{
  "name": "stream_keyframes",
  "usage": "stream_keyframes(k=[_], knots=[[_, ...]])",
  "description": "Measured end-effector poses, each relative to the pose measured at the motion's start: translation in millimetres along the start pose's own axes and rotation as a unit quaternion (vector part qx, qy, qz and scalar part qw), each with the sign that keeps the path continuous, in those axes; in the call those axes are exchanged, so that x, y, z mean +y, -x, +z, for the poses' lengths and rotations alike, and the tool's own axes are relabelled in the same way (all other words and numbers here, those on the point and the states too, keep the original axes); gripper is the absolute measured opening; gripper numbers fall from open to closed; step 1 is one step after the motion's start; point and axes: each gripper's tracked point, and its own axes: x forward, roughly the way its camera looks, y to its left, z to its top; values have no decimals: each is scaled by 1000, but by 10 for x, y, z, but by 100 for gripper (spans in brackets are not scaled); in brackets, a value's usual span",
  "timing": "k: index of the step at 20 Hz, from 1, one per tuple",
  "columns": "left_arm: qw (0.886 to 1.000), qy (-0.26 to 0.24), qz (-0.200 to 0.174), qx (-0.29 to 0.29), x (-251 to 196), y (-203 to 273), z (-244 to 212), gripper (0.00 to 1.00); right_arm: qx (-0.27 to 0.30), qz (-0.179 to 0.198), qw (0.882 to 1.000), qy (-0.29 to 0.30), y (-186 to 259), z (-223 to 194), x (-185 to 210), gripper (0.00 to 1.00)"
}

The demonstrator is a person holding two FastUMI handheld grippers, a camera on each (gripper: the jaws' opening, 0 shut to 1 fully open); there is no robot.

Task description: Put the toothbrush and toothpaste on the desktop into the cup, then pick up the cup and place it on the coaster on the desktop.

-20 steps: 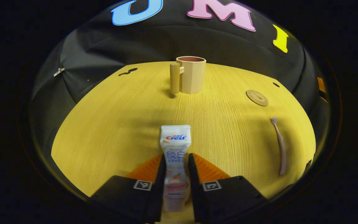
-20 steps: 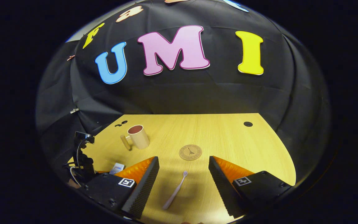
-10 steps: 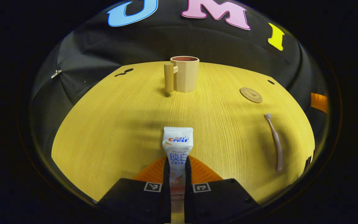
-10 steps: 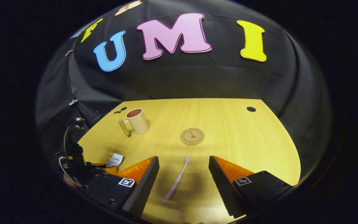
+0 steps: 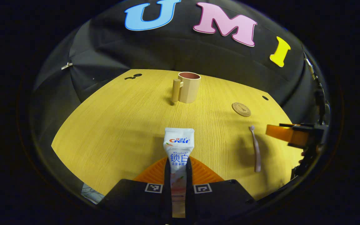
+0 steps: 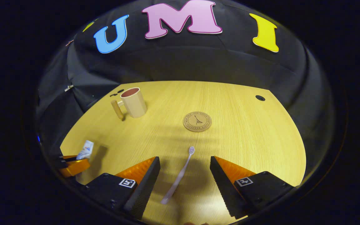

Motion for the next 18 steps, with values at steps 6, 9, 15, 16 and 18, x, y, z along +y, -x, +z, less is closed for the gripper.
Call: stream_keyframes(k=[6,9,15,16,18], knots=[[1000,7,-1,-12,-21,282,40,21,65,-18,998,-1,-241,-315,-18,99],[1000,-8,-5,-19,-21,340,61,21,92,-27,995,-11,-273,-484,5,99],[999,-33,-9,-24,-43,375,60,17,112,-47,992,-19,-296,-629,7,98],[999,-33,-12,-22,-59,381,53,22,111,-53,992,-25,-318,-633,15,95],[999,-35,-17,-22,-81,383,45,22,112,-60,991,-35,-299,-647,9,81]])
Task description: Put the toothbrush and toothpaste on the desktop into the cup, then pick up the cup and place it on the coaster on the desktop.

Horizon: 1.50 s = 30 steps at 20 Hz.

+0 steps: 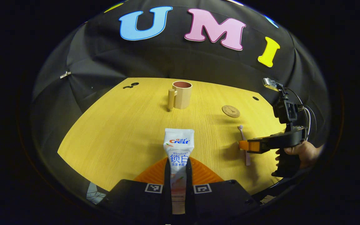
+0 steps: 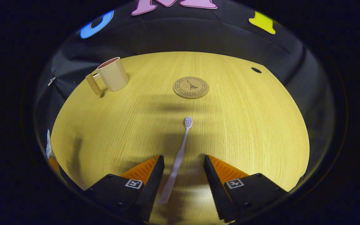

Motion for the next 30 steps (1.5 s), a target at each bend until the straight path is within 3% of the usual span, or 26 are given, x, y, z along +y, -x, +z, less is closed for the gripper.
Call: stream_keyframes(k=[1,2,4,5,6,10,11,12,19,23,30], knots=[[1000,-1,1,-1,2,-3,3,21,2,6,1000,2,-1,-3,24,72],[1000,-2,1,-3,8,-8,16,22,2,17,1000,12,3,-18,57,37],[1000,-1,-1,-1,0,-37,7,21,5,35,999,11,19,-25,83,14],[1000,0,0,-2,5,-28,7,17,12,60,998,8,36,-46,154,12],[1000,2,-2,-2,7,-24,6,21,14,78,997,13,62,-45,175,8],[1000,7,-3,5,34,-38,-58,21,25,103,993,47,87,-106,165,7],[1000,9,-2,6,44,-37,-66,17,28,105,993,45,103,-133,153,7],[1000,10,-3,5,52,-28,-53,21,31,106,993,42,136,-152,137,7],[1000,24,3,-10,141,-64,144,21,-5,121,993,8,429,132,-102,6],[999,30,-1,-36,138,-116,497,21,-36,129,991,29,609,290,-192,7],[995,42,-19,-85,41,-277,1221,21,-66,153,986,6,859,544,-165,6]])
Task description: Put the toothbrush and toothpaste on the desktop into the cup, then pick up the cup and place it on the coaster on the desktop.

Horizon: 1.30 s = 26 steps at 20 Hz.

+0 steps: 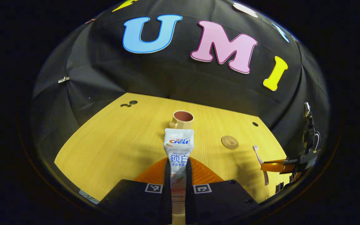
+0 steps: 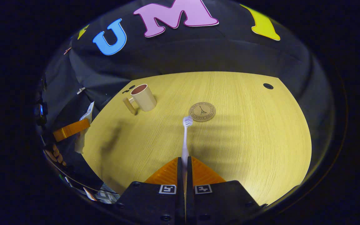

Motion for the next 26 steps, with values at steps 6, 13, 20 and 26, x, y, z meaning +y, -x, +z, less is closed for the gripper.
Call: stream_keyframes(k=[6,13,20,26], knots=[[998,29,-13,-52,-53,-452,640,21,-9,-7,1000,-30,43,171,-202,7],[992,33,-24,-121,-141,-995,1466,21,11,-23,999,-40,2,103,-464,7],[984,22,-30,-171,-246,-1601,1833,21,32,-22,998,-45,-90,39,-532,6],[976,64,-6,-207,-130,-2119,1849,21,60,-17,997,-33,-191,-78,-532,6]])
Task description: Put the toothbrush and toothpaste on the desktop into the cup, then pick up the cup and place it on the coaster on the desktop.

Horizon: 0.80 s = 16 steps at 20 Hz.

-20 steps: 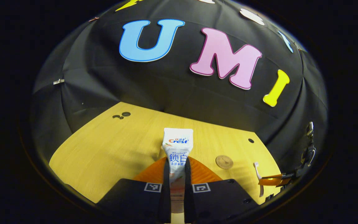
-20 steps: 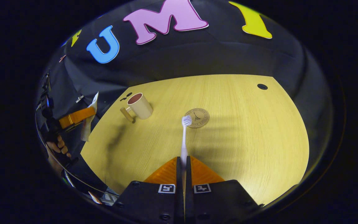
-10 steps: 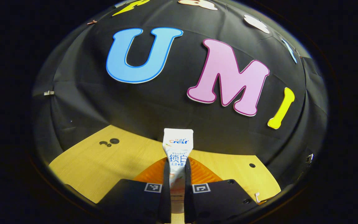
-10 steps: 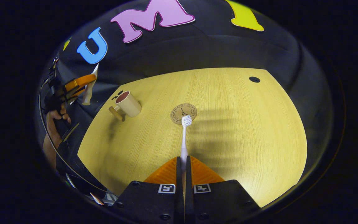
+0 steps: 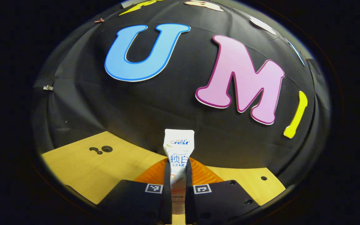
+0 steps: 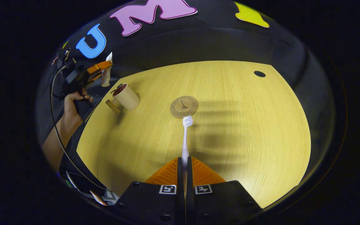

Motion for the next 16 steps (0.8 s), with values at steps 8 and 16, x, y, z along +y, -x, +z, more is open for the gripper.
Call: stream_keyframes(k=[8,16], knots=[[1000,-9,26,13,211,-269,-421,22,12,5,1000,4,-100,-19,88,7],[997,-41,32,54,288,-59,-722,25,10,5,1000,3,-148,-35,144,6]])
